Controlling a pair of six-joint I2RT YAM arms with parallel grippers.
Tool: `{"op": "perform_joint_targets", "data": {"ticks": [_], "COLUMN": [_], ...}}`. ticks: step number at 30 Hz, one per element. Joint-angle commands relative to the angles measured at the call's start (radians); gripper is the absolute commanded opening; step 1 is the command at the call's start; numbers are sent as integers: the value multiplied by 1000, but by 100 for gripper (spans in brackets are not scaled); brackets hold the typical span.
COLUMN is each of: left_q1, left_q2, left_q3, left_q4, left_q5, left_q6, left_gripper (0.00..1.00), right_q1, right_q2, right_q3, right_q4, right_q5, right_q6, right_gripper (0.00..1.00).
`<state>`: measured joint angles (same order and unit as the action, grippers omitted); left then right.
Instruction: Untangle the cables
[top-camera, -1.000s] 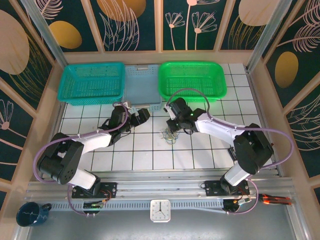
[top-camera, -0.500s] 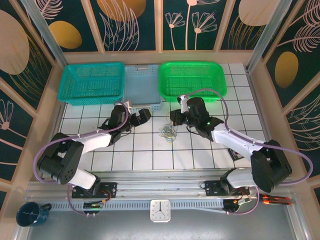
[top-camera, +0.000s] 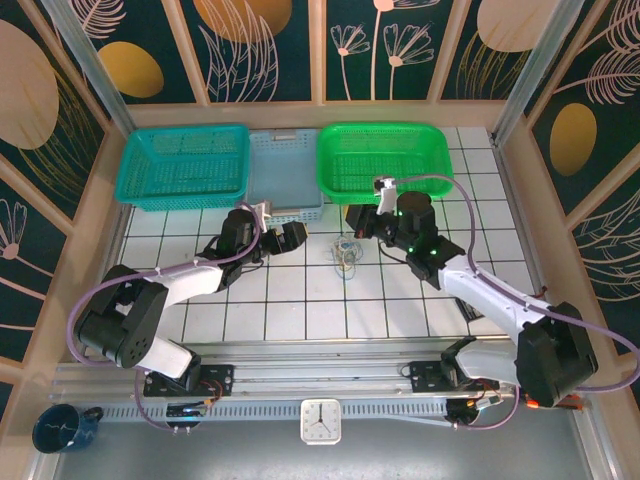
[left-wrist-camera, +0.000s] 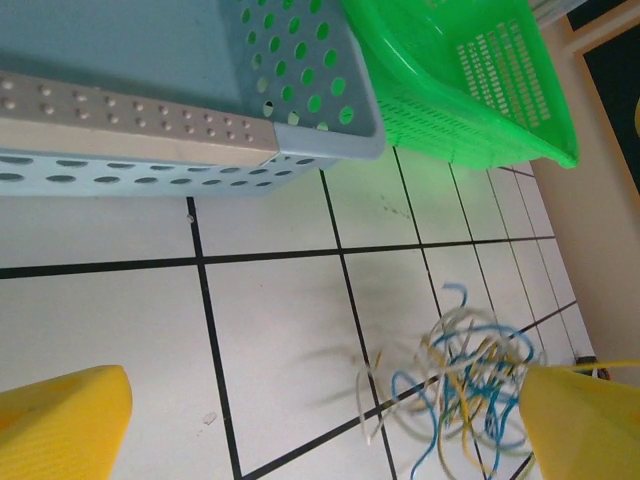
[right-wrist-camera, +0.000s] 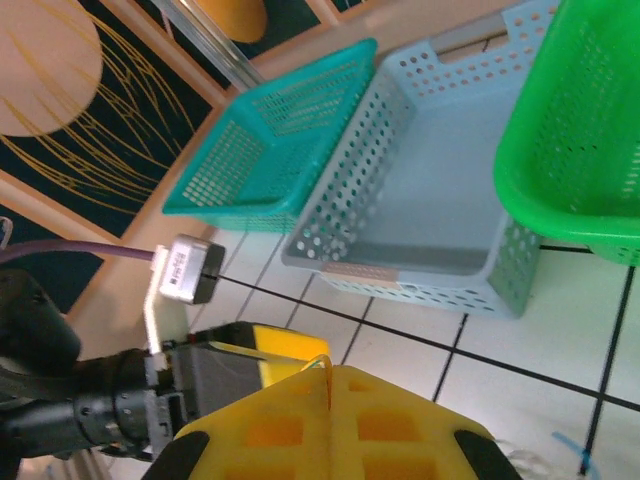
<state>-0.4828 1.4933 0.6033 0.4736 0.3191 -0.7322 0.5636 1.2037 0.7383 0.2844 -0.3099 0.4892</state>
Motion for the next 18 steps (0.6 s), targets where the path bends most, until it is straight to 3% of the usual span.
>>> {"op": "perform_joint_targets", "data": {"ticks": [1,18], "left_q1": [-4,-117], "left_q2": [1,-23], "left_q3": [21,46], "left_q4": [46,46], "left_q5": [35,16], "left_q6": [59,285], "left_gripper": [99,99], "right_q1": [-5,17], "right_q2": [-25,75], "right_q3": [-1,9], "right_q4": [55,117], "right_q5": [-13,-61], "right_q6": [33,95], "right_gripper": [0,0]}}
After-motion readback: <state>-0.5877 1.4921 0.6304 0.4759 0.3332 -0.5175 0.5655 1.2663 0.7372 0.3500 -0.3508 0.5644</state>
